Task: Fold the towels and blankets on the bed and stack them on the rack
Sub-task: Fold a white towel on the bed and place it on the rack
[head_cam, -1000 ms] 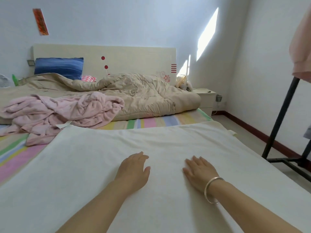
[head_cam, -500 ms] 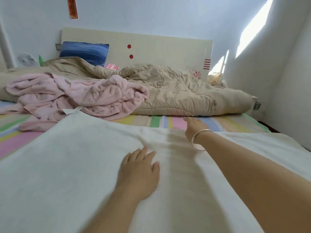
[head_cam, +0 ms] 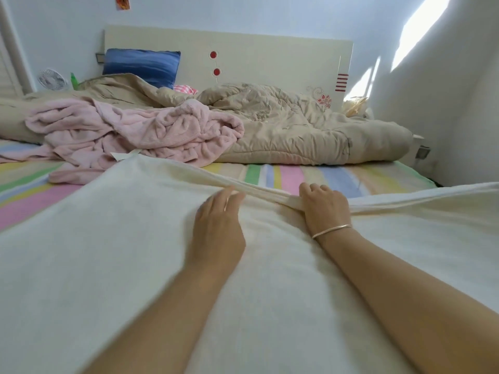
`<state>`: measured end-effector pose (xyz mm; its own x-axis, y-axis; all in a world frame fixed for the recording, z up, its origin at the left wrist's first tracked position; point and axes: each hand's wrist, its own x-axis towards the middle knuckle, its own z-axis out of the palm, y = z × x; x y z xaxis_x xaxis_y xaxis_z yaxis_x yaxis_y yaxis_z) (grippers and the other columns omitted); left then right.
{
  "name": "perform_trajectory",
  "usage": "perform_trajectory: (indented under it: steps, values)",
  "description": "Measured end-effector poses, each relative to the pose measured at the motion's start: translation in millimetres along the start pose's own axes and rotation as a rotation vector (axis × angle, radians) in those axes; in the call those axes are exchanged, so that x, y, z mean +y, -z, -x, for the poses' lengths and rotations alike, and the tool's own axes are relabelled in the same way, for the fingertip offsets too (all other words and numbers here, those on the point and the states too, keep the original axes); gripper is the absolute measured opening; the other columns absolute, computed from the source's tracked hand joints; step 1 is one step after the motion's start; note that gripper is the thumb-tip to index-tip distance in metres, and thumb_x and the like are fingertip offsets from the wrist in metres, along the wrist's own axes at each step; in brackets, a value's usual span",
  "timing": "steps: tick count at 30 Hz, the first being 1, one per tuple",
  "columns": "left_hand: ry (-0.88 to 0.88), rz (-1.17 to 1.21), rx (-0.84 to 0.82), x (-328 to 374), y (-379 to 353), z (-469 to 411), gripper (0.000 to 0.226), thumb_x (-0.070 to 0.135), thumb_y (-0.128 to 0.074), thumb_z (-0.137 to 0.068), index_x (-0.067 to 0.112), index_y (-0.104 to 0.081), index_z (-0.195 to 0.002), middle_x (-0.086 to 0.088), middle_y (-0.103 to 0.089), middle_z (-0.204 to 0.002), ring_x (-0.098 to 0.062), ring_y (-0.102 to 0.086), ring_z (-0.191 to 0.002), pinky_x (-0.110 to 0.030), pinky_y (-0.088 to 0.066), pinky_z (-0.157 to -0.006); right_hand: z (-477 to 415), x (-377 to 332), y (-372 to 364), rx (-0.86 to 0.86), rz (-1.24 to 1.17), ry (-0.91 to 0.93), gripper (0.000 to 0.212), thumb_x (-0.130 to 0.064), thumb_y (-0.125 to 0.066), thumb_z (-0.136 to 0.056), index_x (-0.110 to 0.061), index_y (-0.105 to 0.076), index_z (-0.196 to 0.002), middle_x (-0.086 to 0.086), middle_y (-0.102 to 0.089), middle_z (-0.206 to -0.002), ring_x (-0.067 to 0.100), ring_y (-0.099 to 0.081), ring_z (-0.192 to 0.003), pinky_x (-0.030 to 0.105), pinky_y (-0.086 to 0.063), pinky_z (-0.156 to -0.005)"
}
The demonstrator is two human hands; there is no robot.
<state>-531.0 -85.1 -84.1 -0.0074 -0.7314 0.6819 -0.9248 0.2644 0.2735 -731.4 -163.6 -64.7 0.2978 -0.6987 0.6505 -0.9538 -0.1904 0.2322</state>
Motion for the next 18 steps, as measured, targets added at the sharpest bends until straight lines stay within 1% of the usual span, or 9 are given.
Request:
perform_trajectory:
  steps: [2, 4, 6, 8, 9, 11, 13, 15, 18]
  values:
    - [-0.067, -0.140, 0.125, 3.1, 9.1, 2.1, 0.064, 0.006, -0.032, -0.080, 0.008, -0.044, -0.143, -0.013, -0.038, -0.151, -0.031, -0.037, -0.139, -0.040, -0.029, -0.114, 26.7, 3.1, 42.9, 0.139, 0.001, 0.123, 0.020, -0.005, -0.044, -0.062, -0.012, -0.059, -0.072, 0.005, -0.051, -0.058, 0.027, -0.053, -0.048, 0.026, -0.022, -0.047]
    - [-0.163, -0.291, 0.098, 7.0, 16.7, 9.1, 0.065, 0.004, -0.033, -0.083, 0.007, -0.038, -0.147, -0.014, -0.034, -0.154, -0.031, -0.028, -0.145, -0.050, -0.024, -0.116, 65.4, 4.7, 87.2, 0.184, -0.009, 0.174, 0.023, -0.009, -0.041, -0.063, -0.015, -0.059, -0.076, 0.002, -0.050, -0.064, 0.026, -0.052, -0.051, 0.027, -0.023, -0.049]
    - [-0.267, -0.340, 0.026, 13.1, 23.3, 17.2, 0.054, 0.005, -0.045, -0.081, 0.008, -0.055, -0.134, -0.014, -0.058, -0.134, -0.032, -0.045, -0.134, -0.054, -0.027, -0.113, 111.4, 6.7, 130.8, 0.165, -0.058, 0.160, 0.021, -0.008, -0.046, -0.063, -0.016, -0.059, -0.078, 0.001, -0.049, -0.068, 0.025, -0.052, -0.055, 0.028, -0.025, -0.045]
    - [-0.319, -0.333, -0.027, 21.3, 41.1, 29.2, 0.041, 0.004, -0.066, -0.070, 0.014, -0.067, -0.110, -0.008, -0.069, -0.103, -0.031, -0.063, -0.105, -0.049, -0.043, -0.098, 151.8, 13.9, 164.8, 0.128, -0.083, 0.126, 0.020, -0.011, -0.046, -0.067, -0.017, -0.060, -0.080, 0.000, -0.051, -0.070, 0.024, -0.054, -0.058, 0.028, -0.028, -0.041]
    - [-0.336, -0.308, -0.052, 25.5, 54.4, 37.5, 0.043, 0.004, -0.071, -0.066, 0.016, -0.067, -0.107, -0.005, -0.068, -0.102, -0.030, -0.063, -0.096, -0.043, -0.048, -0.085, 167.4, 19.4, 178.0, 0.090, -0.096, 0.110, 0.020, -0.013, -0.043, -0.069, -0.017, -0.060, -0.080, -0.001, -0.051, -0.071, 0.023, -0.055, -0.059, 0.029, -0.030, -0.039]
    - [-0.371, -0.265, -0.055, 23.6, 92.1, 56.2, 0.052, 0.005, -0.071, -0.063, 0.016, -0.063, -0.114, -0.004, -0.061, -0.120, -0.029, -0.061, -0.098, -0.038, -0.050, -0.069, 187.7, 25.4, 201.1, 0.023, -0.135, 0.079, 0.019, -0.013, -0.043, -0.069, -0.019, -0.057, -0.081, -0.003, -0.050, -0.072, 0.023, -0.056, -0.061, 0.031, -0.034, -0.037]
    - [-0.382, -0.262, -0.024, 5.3, 123.1, 75.5, 0.061, 0.009, -0.076, -0.059, 0.013, -0.059, -0.117, -0.006, -0.055, -0.126, -0.029, -0.059, -0.100, -0.039, -0.051, -0.063, 200.7, 27.0, 214.6, -0.022, -0.152, 0.057, 0.021, -0.008, -0.054, -0.064, -0.020, -0.055, -0.080, -0.004, -0.049, -0.073, 0.023, -0.056, -0.062, 0.032, -0.036, -0.035]
    - [-0.362, -0.296, -0.011, -26.1, 157.7, 95.7, 0.062, 0.022, -0.077, -0.059, 0.013, -0.054, -0.116, -0.007, -0.053, -0.121, -0.031, -0.059, -0.098, -0.040, -0.052, -0.062, 209.1, 20.5, 232.3, -0.064, -0.167, 0.010, 0.036, 0.001, -0.068, -0.054, -0.021, -0.054, -0.078, -0.005, -0.048, -0.072, 0.023, -0.055, -0.062, 0.030, -0.034, -0.035]
    - [-0.160, -0.347, -0.022, -76.4, 201.9, 120.6, 0.065, 0.025, -0.084, -0.055, 0.011, -0.055, -0.111, -0.008, -0.056, -0.106, -0.033, -0.060, -0.091, -0.040, -0.050, -0.058, 227.5, -1.4, 256.9, -0.083, -0.179, 0.020, 0.035, -0.005, -0.069, -0.056, -0.024, -0.049, -0.077, -0.005, -0.047, -0.072, 0.022, -0.055, -0.060, 0.029, -0.032, -0.036]
